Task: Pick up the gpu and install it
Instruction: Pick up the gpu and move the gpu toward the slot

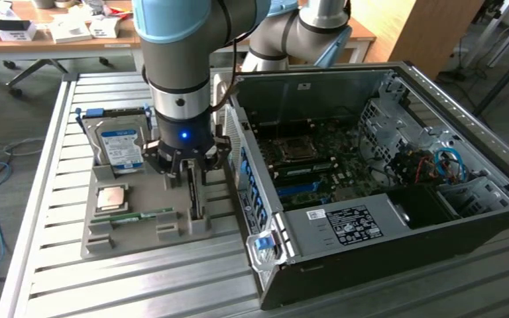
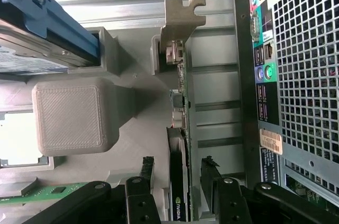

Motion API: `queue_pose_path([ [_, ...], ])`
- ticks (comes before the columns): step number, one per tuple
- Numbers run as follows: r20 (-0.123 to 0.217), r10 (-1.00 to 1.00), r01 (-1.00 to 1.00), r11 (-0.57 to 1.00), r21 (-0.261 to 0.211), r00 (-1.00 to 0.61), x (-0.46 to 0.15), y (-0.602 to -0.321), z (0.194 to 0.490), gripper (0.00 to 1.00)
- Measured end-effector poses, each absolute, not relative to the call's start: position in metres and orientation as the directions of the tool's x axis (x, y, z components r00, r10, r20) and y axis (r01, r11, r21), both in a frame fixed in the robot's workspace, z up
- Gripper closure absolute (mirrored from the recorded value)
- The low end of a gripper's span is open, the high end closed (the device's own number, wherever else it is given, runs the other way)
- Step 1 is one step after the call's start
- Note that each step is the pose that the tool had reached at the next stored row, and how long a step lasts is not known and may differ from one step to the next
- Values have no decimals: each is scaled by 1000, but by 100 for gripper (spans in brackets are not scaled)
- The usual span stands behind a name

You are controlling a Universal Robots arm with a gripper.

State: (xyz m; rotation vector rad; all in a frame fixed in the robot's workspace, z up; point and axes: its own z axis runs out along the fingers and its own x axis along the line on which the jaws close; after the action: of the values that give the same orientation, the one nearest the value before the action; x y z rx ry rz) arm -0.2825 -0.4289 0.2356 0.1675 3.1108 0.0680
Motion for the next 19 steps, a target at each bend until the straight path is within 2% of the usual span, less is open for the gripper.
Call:
queue_pose_path([
  [19,-23,108,107,993,44,-994,-284,-429,231,51],
])
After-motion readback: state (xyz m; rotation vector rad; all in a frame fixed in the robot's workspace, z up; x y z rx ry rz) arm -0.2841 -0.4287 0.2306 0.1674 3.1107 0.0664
